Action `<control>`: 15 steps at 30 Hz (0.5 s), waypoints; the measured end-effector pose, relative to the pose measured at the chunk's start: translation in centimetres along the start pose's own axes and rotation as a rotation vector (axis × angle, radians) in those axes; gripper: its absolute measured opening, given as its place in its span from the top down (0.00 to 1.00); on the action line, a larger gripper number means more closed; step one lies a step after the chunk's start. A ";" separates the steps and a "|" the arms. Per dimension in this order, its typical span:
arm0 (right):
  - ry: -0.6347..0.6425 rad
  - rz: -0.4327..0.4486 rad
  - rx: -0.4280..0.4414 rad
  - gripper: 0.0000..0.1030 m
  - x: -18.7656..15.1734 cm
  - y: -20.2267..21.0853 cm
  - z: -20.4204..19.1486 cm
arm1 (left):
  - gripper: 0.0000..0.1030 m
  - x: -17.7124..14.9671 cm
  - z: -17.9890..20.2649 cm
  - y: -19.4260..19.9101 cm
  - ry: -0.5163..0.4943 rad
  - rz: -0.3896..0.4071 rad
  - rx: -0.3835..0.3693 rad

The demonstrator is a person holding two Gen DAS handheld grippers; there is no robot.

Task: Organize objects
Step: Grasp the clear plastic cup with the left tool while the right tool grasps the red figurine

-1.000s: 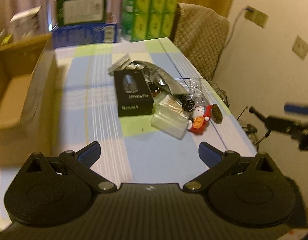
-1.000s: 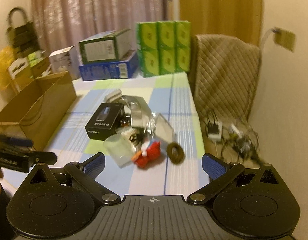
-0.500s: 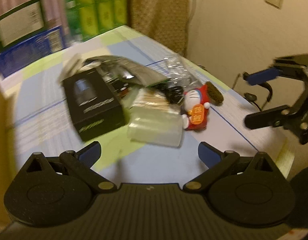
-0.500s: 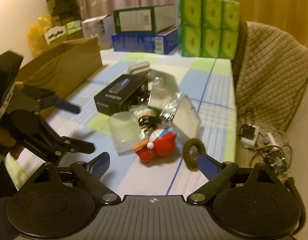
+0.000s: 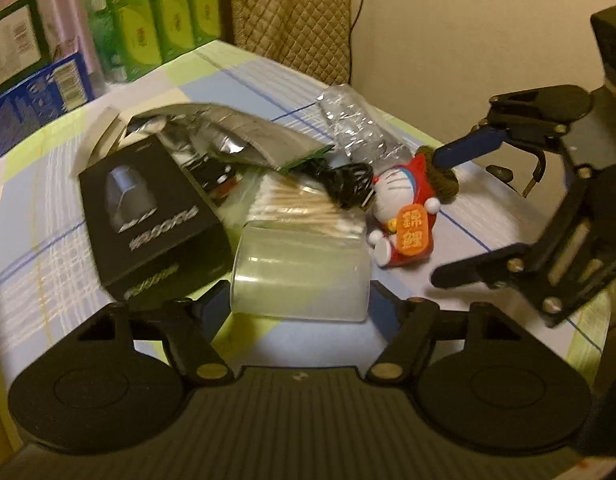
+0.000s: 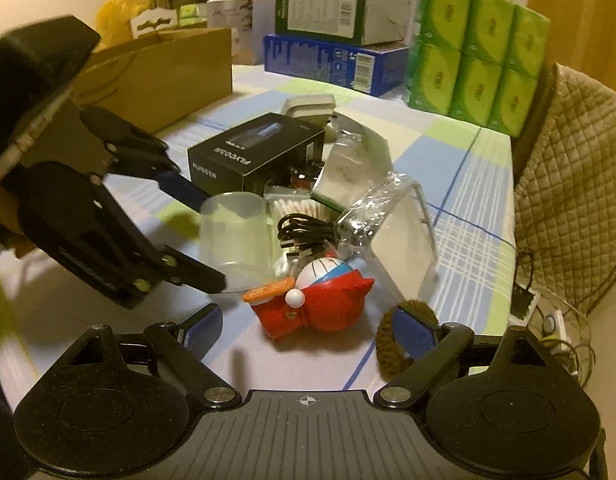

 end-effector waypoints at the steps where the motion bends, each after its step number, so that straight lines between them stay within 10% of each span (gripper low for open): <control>1: 0.007 0.003 0.001 0.13 0.0 -0.3 0.0 | 0.33 -0.3 -0.2 0.4 0.011 -0.006 0.002; 15: 0.067 -0.015 -0.005 0.35 0.7 -2.2 -0.8 | 0.33 -3.1 -1.1 3.4 0.098 -0.009 0.019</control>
Point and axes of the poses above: each gripper's, at about its wrist camera, not at the fingertips, and y roughly against the way its jaws point, z to its right, x to its top, the point moved 1 cm from there along -y, roughly the way its jaws point, and after that the axes turned 8 degrees about y, right-handed, at the moved point
